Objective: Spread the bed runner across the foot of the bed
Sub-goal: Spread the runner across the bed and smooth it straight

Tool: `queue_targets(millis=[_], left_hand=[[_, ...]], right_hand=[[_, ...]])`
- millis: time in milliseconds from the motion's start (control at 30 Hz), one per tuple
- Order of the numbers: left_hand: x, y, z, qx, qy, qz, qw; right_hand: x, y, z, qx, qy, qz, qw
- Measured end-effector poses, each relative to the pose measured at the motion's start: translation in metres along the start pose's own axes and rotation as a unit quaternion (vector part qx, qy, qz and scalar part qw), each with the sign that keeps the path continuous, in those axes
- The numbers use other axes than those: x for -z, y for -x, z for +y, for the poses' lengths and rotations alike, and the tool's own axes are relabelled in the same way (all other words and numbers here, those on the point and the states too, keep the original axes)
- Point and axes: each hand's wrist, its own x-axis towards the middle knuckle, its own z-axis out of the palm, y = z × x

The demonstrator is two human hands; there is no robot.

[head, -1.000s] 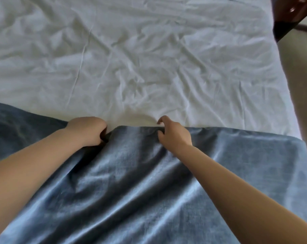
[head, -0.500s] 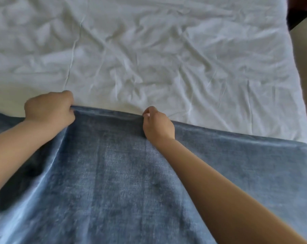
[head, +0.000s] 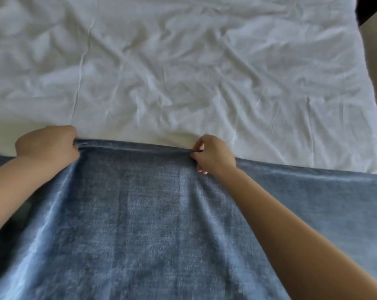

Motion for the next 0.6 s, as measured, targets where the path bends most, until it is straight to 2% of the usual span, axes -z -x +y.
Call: queue_targets(millis=[100,233,300,367,467,600], left_hand=[[0.007,0.011,0.007,-0.007,0.011,0.026,1.0],[0.019,0.022,-0.011,0.028,-0.001,0.031,0.999],[0.022,0.024,-0.041,0.034,-0.007,-0.009,0.999],[0.028,0.034,-0.068,0.003,0.007,-0.06,0.998],[0.038,0.056,-0.083,-0.084,0.079,-0.093,0.989],[0.037,0.064,-0.088,-0.124,0.091,-0.041,0.987]], right_hand=[[-0.014,0.004,0.006,-0.022,-0.078,0.019,0.997],[-0.011,0.005,-0.004,-0.038,-0.005,0.013,0.999],[-0.012,0.01,-0.013,-0.038,0.047,0.026,0.998],[-0.016,0.019,-0.026,-0.025,0.067,0.047,0.996],[-0.029,0.037,-0.057,0.05,0.027,0.068,0.996],[-0.06,0.061,-0.118,0.186,0.001,0.093,0.978]])
